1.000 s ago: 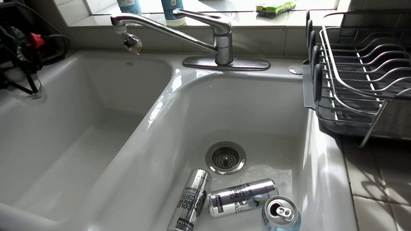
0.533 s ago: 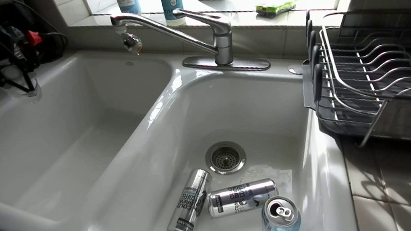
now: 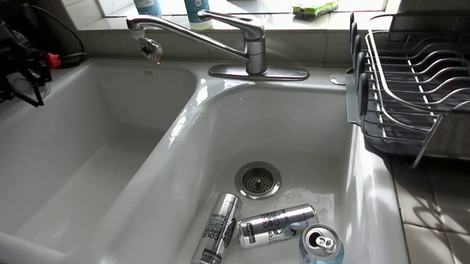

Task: Remove the water bottle from the sink on the left and put it on the left side of the counter.

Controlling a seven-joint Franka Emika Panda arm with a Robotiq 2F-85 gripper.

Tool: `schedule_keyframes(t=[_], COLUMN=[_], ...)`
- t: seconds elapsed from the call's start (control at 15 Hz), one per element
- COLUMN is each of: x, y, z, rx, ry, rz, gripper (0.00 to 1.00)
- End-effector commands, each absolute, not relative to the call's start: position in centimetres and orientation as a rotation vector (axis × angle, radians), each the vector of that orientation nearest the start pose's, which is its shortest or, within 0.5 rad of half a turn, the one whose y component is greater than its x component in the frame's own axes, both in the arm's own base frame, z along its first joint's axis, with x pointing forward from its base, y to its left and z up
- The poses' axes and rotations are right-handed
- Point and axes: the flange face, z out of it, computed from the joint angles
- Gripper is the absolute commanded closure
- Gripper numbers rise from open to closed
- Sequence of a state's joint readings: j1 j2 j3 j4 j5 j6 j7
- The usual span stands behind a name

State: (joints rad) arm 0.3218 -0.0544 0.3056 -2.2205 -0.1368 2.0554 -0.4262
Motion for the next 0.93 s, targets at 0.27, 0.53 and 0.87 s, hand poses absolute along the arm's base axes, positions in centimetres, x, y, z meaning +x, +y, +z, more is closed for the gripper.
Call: schedule_keyframes(t=[0.27, 0.53, 0.87], x=[39.7, 39.3, 38.4], y=[28.8, 29.5, 30.8], z=[38.4, 37.5, 35.9], rx=[-2.618, -2.500, -2.346], ry=[-1.726, -1.786, -1.840], rz=[0.091, 0.132, 0.138], gripper=[0.98, 0.98, 0.98])
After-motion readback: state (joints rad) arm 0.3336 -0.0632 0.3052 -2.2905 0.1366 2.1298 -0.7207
